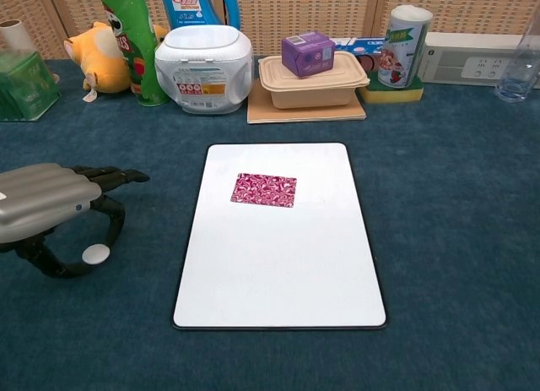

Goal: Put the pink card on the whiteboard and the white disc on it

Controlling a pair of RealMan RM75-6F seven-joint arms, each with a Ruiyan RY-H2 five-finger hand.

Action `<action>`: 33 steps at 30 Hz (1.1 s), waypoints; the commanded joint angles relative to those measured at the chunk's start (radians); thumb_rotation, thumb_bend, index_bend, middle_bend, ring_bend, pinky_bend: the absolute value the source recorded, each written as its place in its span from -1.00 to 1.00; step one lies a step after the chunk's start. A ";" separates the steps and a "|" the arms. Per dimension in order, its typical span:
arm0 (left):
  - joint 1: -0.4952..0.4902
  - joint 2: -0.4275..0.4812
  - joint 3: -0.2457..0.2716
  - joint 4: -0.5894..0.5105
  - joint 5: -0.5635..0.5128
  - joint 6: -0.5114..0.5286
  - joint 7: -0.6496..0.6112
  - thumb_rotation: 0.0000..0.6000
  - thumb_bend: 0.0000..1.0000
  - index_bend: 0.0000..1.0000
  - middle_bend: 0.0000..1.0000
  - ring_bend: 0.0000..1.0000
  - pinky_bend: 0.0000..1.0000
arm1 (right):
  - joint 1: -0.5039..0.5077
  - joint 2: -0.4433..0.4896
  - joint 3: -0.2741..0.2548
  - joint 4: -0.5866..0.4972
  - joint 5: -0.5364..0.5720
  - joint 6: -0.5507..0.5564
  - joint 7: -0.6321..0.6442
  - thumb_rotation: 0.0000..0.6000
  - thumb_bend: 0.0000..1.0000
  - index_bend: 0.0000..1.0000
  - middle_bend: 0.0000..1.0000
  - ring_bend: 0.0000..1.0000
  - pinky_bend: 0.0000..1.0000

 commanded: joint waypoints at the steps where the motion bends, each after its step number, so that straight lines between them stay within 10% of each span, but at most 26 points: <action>1: -0.008 0.009 -0.020 -0.020 0.004 0.005 -0.009 1.00 -0.46 0.16 -1.00 -1.00 -0.78 | 0.001 0.000 0.000 -0.001 0.001 -0.002 -0.001 1.00 -1.00 -0.84 -1.00 -1.00 -1.00; 14: -0.213 -0.061 -0.255 -0.070 -0.249 -0.103 0.143 1.00 -0.46 0.16 -1.00 -1.00 -0.78 | 0.005 -0.001 0.000 -0.001 0.007 -0.011 -0.008 1.00 -1.00 -0.84 -1.00 -1.00 -1.00; 23: -0.385 -0.218 -0.313 0.054 -0.558 -0.116 0.322 1.00 -0.47 0.15 -1.00 -1.00 -0.78 | 0.010 0.009 0.002 0.001 0.018 -0.029 0.016 1.00 -1.00 -0.84 -1.00 -1.00 -1.00; 33: -0.478 -0.301 -0.315 0.143 -0.672 -0.086 0.356 1.00 -0.47 0.16 -1.00 -1.00 -0.78 | 0.014 0.008 -0.005 0.001 0.013 -0.040 0.014 1.00 -1.00 -0.84 -1.00 -1.00 -1.00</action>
